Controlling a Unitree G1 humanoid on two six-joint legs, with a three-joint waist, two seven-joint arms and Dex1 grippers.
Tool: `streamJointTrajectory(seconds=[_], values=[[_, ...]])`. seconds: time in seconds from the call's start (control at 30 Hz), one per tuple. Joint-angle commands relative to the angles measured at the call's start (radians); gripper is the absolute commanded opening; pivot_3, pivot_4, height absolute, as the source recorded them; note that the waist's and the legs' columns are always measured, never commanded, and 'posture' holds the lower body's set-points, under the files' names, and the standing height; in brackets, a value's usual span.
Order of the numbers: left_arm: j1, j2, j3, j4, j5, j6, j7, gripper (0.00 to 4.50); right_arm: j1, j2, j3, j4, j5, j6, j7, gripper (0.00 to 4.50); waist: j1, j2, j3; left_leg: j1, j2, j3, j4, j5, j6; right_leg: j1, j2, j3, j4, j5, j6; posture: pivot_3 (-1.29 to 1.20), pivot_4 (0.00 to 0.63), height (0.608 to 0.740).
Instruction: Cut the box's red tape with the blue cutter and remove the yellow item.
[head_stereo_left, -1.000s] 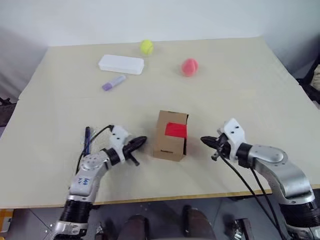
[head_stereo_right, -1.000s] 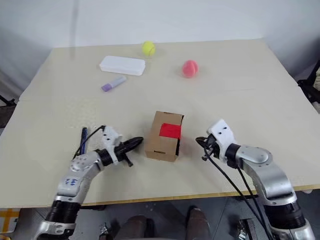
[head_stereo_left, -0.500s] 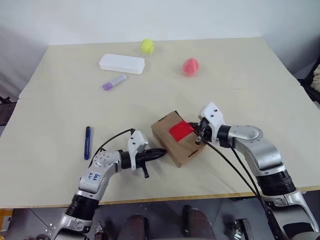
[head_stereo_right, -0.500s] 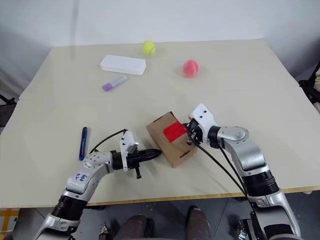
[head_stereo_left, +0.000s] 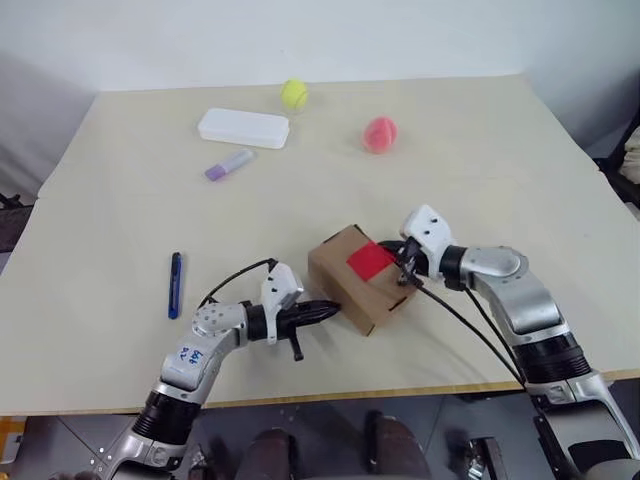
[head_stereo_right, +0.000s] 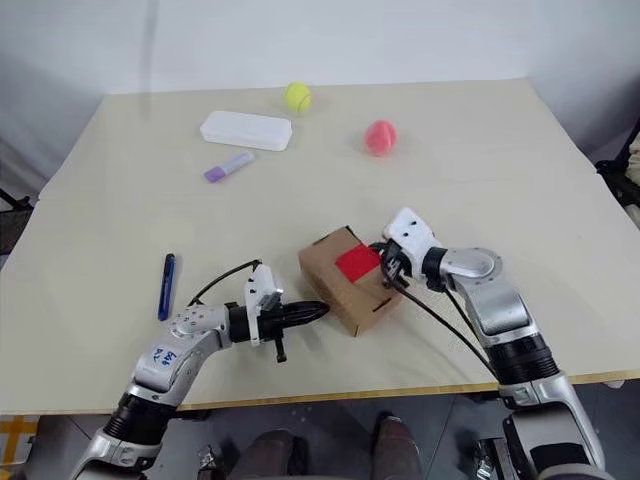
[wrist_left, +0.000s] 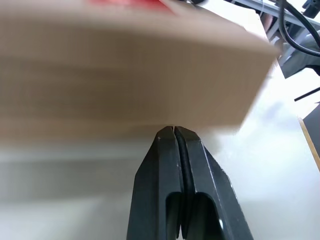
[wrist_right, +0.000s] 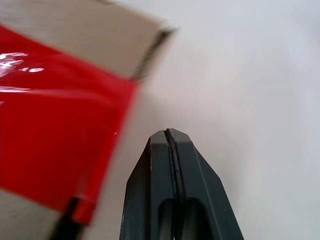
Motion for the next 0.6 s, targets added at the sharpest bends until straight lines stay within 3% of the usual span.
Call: streamJointTrajectory(seconds=[0.03,0.23,0.5,0.6], values=[[0.027,0.014,0.036,-0.064,-0.005,-0.005,0.037,0.03,-0.005,-0.032,-0.087,0.03,-0.017,-0.056,-0.063,0.0,0.0,0.0,0.0,0.0,0.0,0.0,0.0,0.0,0.0,0.0,0.0,0.0,0.0,0.0,0.0,0.0,0.15,0.74],[0.035,0.037,0.118,-0.096,-0.003,0.017,0.124,0.03,-0.013,-0.063,-0.189,0.067,0.026,-0.062,-0.062,0.0,-0.001,0.0,0.0,0.0,0.0,0.0,0.0,0.0,0.0,0.0,0.0,0.0,0.0,0.0,0.0,0.0,0.15,0.74],[0.067,0.058,0.209,-0.183,-0.055,0.077,0.186,0.03,0.072,-0.095,-0.214,-0.038,0.089,-0.013,0.024,0.0,0.0,0.0,0.0,0.0,0.001,0.0,0.0,-0.001,0.0,0.0,0.0,0.0,0.0,0.0,0.0,0.0,0.15,0.74],[0.045,0.106,0.326,-0.221,-0.09,0.178,0.25,0.21,0.089,-0.124,-0.223,-0.077,0.14,0.074,0.076,0.17,0.0,-0.001,0.0,0.0,0.001,0.0,0.001,-0.001,0.0,0.0,0.0,0.0,0.001,0.0,0.0,0.0,0.15,0.74]])
